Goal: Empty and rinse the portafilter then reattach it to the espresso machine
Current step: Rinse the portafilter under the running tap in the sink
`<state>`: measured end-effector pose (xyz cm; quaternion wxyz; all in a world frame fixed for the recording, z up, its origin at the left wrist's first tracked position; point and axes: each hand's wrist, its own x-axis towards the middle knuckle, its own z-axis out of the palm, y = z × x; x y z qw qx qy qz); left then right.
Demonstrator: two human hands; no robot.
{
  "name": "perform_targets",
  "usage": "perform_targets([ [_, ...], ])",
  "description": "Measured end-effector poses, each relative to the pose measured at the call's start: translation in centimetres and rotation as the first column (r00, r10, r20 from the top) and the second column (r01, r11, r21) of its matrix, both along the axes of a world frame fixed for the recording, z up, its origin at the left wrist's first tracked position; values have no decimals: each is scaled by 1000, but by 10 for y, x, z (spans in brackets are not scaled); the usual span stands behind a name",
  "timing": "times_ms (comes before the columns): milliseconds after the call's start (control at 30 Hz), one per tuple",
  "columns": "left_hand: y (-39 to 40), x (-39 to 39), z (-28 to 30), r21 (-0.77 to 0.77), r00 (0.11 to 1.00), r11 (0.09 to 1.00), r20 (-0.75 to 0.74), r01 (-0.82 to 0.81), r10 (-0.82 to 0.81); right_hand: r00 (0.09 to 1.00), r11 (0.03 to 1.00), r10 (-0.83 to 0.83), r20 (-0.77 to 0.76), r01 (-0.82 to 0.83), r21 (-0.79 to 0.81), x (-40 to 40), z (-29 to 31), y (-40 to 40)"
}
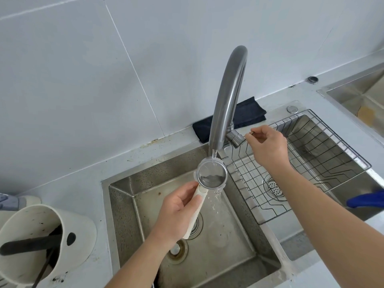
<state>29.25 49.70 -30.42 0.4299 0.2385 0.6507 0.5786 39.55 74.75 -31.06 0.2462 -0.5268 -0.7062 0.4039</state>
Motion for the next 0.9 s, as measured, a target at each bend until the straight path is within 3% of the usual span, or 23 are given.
perform_targets([
  [300, 5, 10, -1, -13, 936, 998, 347, -58, 59, 1000, 1000, 4, -3, -4, -1, 0, 1, -1],
  [700, 18, 16, 3, 3, 800, 989, 589, -146, 116, 1000, 1000, 6, -9, -6, -7, 0, 1, -1],
  [900, 22, 20, 6, -37, 784, 988, 605, -148, 140, 1000, 1000, 10, -12, -10, 1, 1, 1, -1],
])
